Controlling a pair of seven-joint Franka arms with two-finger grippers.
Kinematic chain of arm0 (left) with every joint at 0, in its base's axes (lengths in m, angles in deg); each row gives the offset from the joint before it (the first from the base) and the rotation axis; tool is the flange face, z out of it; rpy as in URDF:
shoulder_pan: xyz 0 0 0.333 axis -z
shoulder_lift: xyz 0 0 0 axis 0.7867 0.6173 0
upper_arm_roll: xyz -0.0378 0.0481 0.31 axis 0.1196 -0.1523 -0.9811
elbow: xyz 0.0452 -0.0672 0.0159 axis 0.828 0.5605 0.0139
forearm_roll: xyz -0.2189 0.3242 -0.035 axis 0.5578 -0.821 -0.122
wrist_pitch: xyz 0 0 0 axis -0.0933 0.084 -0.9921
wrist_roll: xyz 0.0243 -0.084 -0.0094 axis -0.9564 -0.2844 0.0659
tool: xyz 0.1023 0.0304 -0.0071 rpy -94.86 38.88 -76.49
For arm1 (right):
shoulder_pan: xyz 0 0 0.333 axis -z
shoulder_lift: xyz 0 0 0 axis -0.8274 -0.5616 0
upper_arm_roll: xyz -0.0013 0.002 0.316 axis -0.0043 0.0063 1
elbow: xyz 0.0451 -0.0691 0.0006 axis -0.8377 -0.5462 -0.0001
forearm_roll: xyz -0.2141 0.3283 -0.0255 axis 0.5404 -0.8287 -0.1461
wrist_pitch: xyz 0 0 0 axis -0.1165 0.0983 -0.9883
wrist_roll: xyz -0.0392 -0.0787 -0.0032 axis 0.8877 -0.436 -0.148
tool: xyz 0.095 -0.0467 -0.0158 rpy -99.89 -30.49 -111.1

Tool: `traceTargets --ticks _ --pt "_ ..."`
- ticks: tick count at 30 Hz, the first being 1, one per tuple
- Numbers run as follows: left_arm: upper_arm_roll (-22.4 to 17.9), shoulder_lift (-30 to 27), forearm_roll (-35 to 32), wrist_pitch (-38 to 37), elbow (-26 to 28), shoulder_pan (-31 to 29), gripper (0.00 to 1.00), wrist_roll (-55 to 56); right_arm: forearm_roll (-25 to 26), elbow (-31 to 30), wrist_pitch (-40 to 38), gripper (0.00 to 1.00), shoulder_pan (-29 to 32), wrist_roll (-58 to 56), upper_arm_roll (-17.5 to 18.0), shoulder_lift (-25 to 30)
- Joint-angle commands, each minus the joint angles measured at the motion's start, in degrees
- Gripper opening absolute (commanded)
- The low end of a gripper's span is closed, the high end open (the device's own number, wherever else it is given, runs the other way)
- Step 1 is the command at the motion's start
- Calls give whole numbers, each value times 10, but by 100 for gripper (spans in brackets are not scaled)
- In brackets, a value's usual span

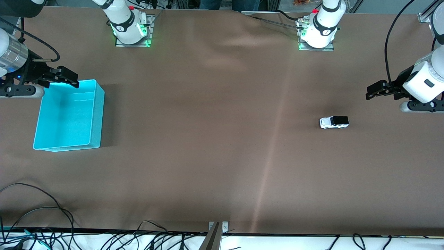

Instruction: Wind and store white jeep toy

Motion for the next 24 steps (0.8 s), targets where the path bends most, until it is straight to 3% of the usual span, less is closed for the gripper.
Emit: traceTargets --ticks 1,24 --pt "2 4 -4 -11 -12 0 100 -9 -4 9 2 100 1 6 0 0" --pt "4 15 -2 -17 -12 4 100 23 -8 10 5 100 -1 5 2 0"
